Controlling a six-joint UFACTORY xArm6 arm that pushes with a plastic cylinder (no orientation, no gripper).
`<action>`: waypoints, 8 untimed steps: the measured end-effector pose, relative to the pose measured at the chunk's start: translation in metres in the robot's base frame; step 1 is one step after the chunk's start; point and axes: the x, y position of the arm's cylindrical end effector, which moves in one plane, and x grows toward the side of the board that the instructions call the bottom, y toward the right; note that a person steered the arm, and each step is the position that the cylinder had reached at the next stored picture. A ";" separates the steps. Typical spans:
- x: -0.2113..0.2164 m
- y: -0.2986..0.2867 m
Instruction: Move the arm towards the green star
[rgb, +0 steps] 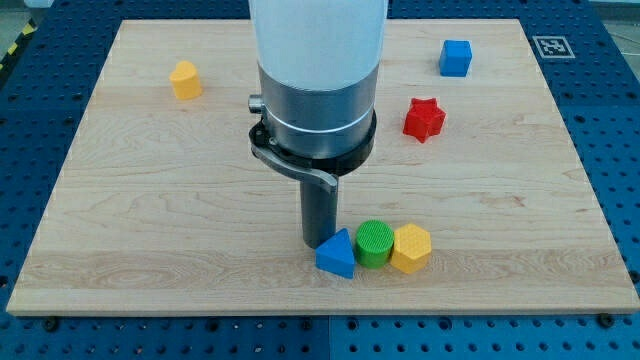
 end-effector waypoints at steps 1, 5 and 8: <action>-0.018 -0.011; -0.039 -0.011; -0.068 -0.037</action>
